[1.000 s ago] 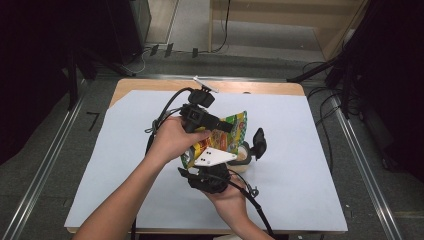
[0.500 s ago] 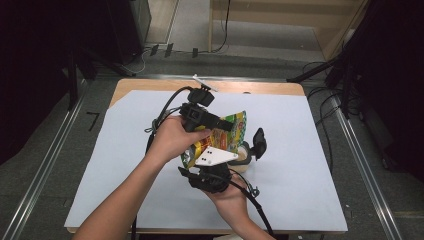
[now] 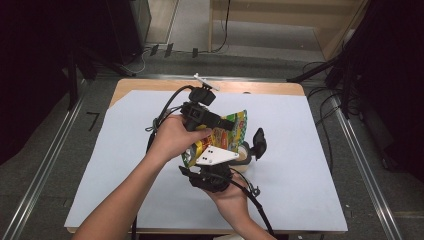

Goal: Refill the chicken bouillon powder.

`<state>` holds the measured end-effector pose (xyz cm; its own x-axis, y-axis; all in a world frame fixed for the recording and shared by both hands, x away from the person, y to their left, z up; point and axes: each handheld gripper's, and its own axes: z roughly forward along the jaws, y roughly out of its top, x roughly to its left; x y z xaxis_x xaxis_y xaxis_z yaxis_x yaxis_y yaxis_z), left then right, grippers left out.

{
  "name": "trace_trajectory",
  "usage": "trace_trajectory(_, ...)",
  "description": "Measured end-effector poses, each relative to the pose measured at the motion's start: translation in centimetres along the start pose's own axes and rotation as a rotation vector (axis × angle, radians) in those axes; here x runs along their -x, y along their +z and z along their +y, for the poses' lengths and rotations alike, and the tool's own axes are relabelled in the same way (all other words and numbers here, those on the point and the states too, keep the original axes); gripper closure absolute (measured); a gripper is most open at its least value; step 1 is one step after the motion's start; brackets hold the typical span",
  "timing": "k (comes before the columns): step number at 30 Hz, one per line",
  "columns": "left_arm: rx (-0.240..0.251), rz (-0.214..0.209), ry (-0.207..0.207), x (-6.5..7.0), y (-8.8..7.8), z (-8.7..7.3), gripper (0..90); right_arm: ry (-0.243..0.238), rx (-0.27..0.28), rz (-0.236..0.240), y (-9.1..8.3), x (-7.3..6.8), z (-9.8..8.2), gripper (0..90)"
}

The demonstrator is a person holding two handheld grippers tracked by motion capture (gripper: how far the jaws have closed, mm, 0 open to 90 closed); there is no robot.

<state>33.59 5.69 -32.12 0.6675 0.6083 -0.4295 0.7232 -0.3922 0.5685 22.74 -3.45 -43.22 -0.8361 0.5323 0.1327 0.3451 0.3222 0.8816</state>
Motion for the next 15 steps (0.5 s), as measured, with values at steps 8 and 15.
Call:
trace_trajectory(8, -0.012, 0.003, 0.001, -0.03, 0.14, 0.01, 68.8, 0.002, -0.001, 0.002, 0.11, -0.02, -0.08, 65.9)
trace_trajectory(15, -0.011, 0.001, 0.003, -0.01, 0.16, 0.01, 68.8, 0.003, 0.000, 0.003, 0.15, -0.04, -0.16, 66.3)
